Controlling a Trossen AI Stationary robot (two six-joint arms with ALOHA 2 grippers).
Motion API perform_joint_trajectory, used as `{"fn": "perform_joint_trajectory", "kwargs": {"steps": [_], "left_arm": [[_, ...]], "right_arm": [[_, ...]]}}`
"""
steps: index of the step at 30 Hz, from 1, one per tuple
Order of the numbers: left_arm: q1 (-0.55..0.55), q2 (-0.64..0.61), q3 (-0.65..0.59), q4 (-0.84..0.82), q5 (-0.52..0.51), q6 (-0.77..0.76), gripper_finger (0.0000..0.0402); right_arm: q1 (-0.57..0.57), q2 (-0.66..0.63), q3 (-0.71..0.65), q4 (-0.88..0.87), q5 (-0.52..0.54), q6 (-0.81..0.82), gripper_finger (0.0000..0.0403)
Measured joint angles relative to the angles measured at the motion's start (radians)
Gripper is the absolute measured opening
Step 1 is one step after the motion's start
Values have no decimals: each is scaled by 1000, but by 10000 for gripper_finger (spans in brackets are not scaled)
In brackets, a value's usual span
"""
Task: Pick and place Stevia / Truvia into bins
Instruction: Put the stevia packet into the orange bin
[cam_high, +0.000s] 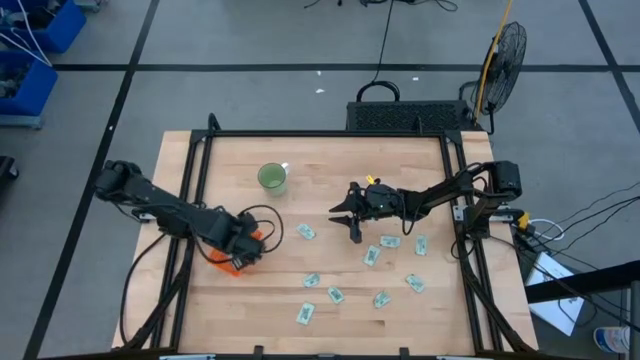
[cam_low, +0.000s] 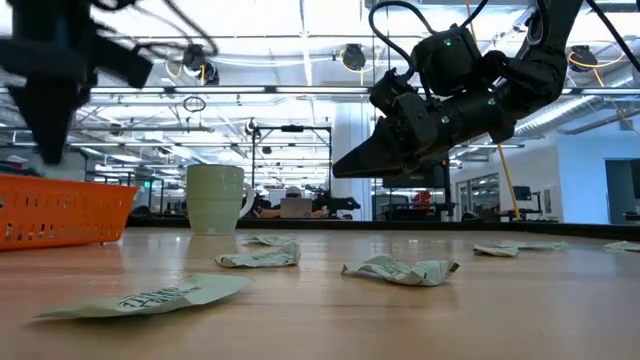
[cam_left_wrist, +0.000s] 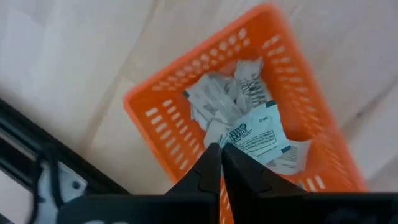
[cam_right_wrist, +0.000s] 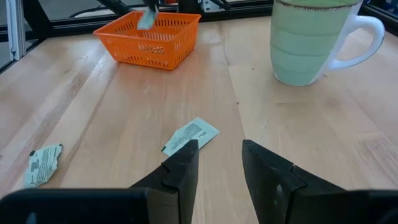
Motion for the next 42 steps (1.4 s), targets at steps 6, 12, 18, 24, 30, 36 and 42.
{"fn": "perform_joint_trajectory", "kwargs": {"steps": [6,12,18,24,30,36,42], "left_arm": [[4,1,-109,106,44,14,21],[22,1,-114,103,35,36,22],[36,1,-114,103,16,52,59],[38,1,-114,102,9,121,134],[40,1,-78,69,1,155,158],[55,1,64,75,-76,222,147],[80,1,99,377,-216,631,135]], "right_arm": [[0,0,0,3,1,-1,116],[0,0,0,5,2,-1,116],[0,0,0,5,-1,-1,116],[0,0,0,5,-1,-1,116],[0,0,0,4,-2,6,116],[0,0,0,3,-2,13,116],[0,0,0,-1,-2,13,116]]}}
